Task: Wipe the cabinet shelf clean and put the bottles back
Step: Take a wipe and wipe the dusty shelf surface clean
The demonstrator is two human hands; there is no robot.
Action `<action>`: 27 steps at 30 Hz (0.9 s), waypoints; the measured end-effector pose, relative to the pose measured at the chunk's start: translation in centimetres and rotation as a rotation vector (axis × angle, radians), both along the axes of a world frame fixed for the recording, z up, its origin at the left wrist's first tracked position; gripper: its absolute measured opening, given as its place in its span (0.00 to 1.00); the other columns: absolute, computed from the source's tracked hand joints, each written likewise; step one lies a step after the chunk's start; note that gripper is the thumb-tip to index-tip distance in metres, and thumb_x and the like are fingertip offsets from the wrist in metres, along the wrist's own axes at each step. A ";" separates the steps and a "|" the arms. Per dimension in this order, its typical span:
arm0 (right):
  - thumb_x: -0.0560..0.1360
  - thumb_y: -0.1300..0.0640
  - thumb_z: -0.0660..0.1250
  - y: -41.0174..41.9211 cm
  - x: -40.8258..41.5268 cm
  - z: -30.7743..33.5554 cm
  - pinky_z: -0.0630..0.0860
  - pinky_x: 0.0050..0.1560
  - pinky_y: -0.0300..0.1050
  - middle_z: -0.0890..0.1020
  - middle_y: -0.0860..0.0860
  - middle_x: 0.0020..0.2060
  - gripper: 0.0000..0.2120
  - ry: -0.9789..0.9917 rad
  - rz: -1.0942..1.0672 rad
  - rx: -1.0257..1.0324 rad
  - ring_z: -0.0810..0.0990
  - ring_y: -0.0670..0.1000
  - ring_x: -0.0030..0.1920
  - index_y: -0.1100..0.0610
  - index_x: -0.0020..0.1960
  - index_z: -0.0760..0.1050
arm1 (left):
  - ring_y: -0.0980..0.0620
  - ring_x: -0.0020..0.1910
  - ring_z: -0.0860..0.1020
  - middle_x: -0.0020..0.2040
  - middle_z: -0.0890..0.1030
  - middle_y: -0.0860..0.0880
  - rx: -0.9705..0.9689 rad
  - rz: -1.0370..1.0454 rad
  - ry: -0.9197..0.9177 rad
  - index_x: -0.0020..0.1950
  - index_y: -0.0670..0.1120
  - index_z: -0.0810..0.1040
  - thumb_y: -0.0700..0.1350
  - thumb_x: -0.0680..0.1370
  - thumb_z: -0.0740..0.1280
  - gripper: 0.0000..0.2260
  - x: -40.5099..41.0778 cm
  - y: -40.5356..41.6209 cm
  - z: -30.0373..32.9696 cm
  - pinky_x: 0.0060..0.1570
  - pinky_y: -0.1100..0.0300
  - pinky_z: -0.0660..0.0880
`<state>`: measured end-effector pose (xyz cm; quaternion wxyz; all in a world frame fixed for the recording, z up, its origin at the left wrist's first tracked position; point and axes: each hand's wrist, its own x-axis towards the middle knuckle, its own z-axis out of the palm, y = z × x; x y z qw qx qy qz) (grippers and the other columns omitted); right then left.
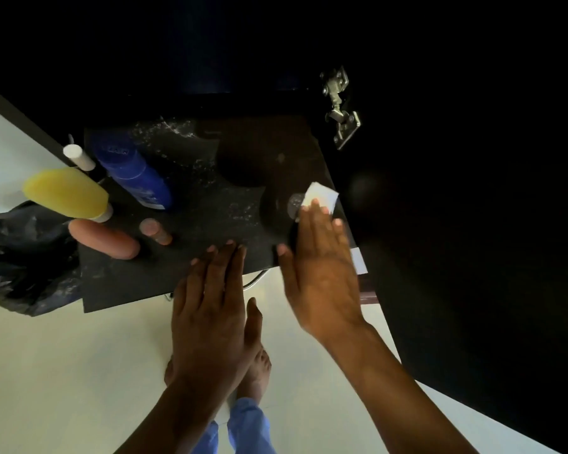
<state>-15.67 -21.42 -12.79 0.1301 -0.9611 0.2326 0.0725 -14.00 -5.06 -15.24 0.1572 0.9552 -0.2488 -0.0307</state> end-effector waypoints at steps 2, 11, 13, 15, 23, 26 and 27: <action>0.86 0.41 0.50 0.8 -1.4 0.1 0.46 0.82 0.49 0.54 0.52 0.84 0.31 -0.017 0.091 0.006 0.45 0.52 0.82 0.53 0.84 0.54 | 0.39 0.76 0.68 0.77 0.72 0.39 -0.003 0.003 -0.002 0.81 0.41 0.67 0.49 0.70 0.78 0.41 0.0 0.0 0.0 0.72 0.43 0.68; 0.86 0.39 0.43 -0.9 0.5 -0.2 0.43 0.83 0.49 0.55 0.55 0.84 0.33 0.018 0.007 -0.122 0.48 0.53 0.84 0.56 0.84 0.52 | 0.42 0.77 0.65 0.78 0.72 0.40 -0.020 0.008 0.011 0.80 0.41 0.68 0.48 0.70 0.79 0.41 0.1 0.1 0.1 0.75 0.49 0.60; 0.86 0.40 0.44 -0.9 2.8 -0.6 0.39 0.82 0.47 0.53 0.54 0.84 0.31 -0.025 0.052 -0.088 0.43 0.50 0.83 0.55 0.84 0.50 | 0.43 0.78 0.65 0.79 0.71 0.41 -0.010 0.001 0.032 0.81 0.41 0.67 0.49 0.71 0.78 0.42 0.1 0.2 0.3 0.77 0.49 0.61; 0.87 0.43 0.48 -0.1 3.3 -0.5 0.39 0.82 0.45 0.55 0.54 0.84 0.29 -0.093 0.142 -0.009 0.41 0.45 0.81 0.55 0.84 0.54 | 0.42 0.79 0.65 0.80 0.70 0.41 -0.019 -0.008 0.050 0.81 0.41 0.66 0.50 0.71 0.78 0.42 0.0 0.4 0.4 0.77 0.46 0.64; 0.86 0.41 0.44 0.0 -2.7 -0.6 0.46 0.80 0.50 0.59 0.52 0.82 0.29 0.002 0.089 -0.169 0.52 0.51 0.82 0.53 0.83 0.56 | 0.40 0.83 0.57 0.84 0.61 0.40 -0.027 0.100 0.096 0.81 0.40 0.64 0.52 0.70 0.76 0.43 -1.7 1.3 1.3 0.79 0.41 0.63; 0.86 0.42 0.43 -1.4 0.4 -1.0 0.44 0.83 0.49 0.56 0.55 0.83 0.31 -0.014 0.063 -0.139 0.50 0.52 0.84 0.57 0.84 0.54 | 0.39 0.82 0.60 0.83 0.62 0.40 0.010 0.126 0.115 0.81 0.39 0.65 0.53 0.68 0.78 0.45 -2.6 1.6 0.9 0.78 0.42 0.62; 0.86 0.42 0.44 -1.6 2.3 -1.2 0.44 0.84 0.49 0.57 0.55 0.83 0.31 -0.050 0.073 -0.125 0.51 0.52 0.84 0.58 0.84 0.54 | 0.38 0.81 0.61 0.82 0.63 0.39 0.018 0.132 0.124 0.81 0.39 0.65 0.53 0.68 0.78 0.46 -2.8 1.7 0.7 0.77 0.42 0.63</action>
